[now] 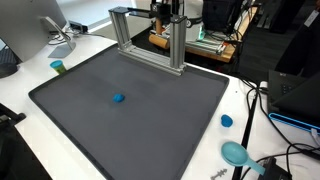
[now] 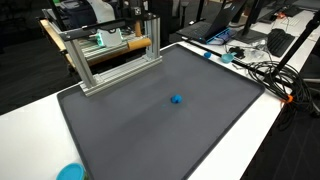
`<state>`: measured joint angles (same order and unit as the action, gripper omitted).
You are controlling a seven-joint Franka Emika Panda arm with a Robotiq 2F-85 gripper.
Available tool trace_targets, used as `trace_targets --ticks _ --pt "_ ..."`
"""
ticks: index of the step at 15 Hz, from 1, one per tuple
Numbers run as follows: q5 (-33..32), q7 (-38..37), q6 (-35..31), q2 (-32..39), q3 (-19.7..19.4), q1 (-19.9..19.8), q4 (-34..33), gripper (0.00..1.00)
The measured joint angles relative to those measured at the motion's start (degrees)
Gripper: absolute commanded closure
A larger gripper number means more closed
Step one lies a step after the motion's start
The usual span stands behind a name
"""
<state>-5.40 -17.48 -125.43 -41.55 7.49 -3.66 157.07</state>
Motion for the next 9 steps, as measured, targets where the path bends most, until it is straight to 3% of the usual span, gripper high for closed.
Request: trace_targets --ticks 1,3,5,7,9 --pt "-0.01 -0.47 -0.05 0.00 0.19 -0.13 0.00 0.16" --pt "-0.03 -1.23 -0.10 0.00 0.48 -0.35 0.01 0.13" --pt "-0.08 -1.35 -0.09 0.00 0.48 -0.87 0.07 0.17" --pt "-0.07 -1.35 -0.10 0.00 0.26 -1.40 0.01 0.35" --pt "0.26 -1.27 -0.50 -0.03 -0.21 -1.38 -0.04 0.43"
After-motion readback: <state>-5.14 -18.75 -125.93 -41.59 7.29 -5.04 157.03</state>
